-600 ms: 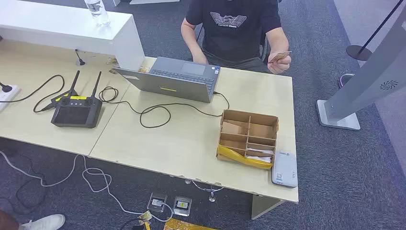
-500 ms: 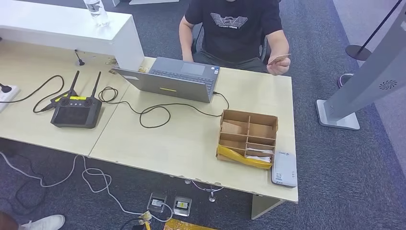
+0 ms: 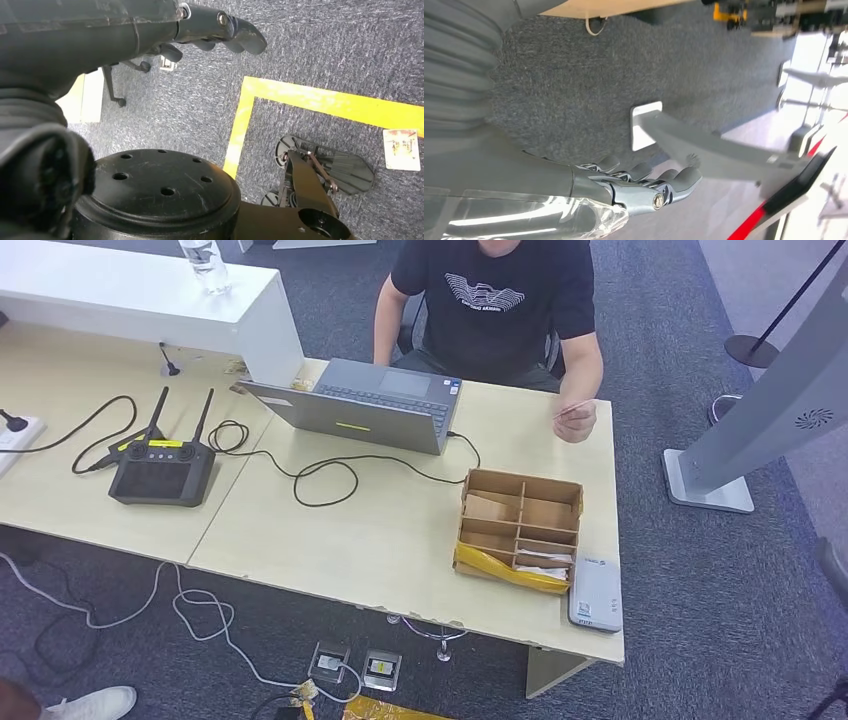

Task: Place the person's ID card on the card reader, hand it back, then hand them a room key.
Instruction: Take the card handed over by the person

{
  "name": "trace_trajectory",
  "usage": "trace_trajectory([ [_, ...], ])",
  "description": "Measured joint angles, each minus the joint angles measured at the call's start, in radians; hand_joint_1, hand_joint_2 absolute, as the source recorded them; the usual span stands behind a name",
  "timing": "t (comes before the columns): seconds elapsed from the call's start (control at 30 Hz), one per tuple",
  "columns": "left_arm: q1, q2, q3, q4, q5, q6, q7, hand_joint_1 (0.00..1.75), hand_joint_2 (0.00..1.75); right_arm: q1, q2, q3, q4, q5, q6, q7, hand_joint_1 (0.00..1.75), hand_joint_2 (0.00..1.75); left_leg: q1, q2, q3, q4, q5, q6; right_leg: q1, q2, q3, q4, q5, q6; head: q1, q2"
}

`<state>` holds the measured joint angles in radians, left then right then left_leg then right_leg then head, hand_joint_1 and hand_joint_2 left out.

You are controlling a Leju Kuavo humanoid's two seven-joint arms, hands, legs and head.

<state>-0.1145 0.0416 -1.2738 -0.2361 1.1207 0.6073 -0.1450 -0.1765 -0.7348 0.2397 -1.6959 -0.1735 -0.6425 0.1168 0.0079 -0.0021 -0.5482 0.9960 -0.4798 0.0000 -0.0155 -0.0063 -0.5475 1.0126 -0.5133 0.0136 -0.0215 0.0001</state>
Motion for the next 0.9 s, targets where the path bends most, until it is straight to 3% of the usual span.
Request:
trace_trajectory([
  [0.17,-0.001,0.003,-0.003,0.0,-0.005,-0.001,0.0,0.0,0.0,-0.083,-0.005,0.119,-0.035,0.169,0.046,0.146,0.0,1.75,0.0,0.0,-0.001,0.0,0.0,0.0,0.0,0.001,0.0,0.0,0.0,0.0,0.0,0.0],
  [0.37,-0.002,0.005,-0.006,0.0,-0.014,-0.001,0.0,0.0,0.0,-0.218,0.005,0.309,-0.036,0.481,0.221,0.353,0.0,1.75,0.0,-0.001,-0.001,0.0,0.0,0.0,0.0,0.0,-0.001,0.0,0.0,0.0,0.0,0.0],
  [0.53,-0.002,0.005,-0.009,0.0,-0.025,-0.001,0.013,0.0,0.0,-0.293,0.019,0.446,-0.024,0.718,0.338,0.463,0.0,1.75,0.0,-0.001,-0.001,0.0,0.001,-0.001,0.0,-0.002,-0.001,0.0,0.0,0.0,0.0,0.0],
  [0.67,-0.003,0.005,-0.019,0.0,-0.036,-0.001,0.031,0.0,0.0,-0.33,0.026,0.523,-0.012,0.849,0.402,0.503,0.0,1.75,0.0,-0.001,-0.001,0.0,0.001,-0.001,0.0,-0.002,-0.001,0.0,0.0,0.0,0.0,0.0],
  [0.9,-0.003,0.006,-0.039,0.0,-0.058,-0.003,0.037,0.0,0.0,-0.357,0.039,0.603,0.008,0.903,0.426,0.508,0.0,1.75,0.0,-0.001,-0.001,0.0,0.001,-0.001,0.0,-0.002,-0.001,0.0,0.0,0.0,0.0,0.0],
])
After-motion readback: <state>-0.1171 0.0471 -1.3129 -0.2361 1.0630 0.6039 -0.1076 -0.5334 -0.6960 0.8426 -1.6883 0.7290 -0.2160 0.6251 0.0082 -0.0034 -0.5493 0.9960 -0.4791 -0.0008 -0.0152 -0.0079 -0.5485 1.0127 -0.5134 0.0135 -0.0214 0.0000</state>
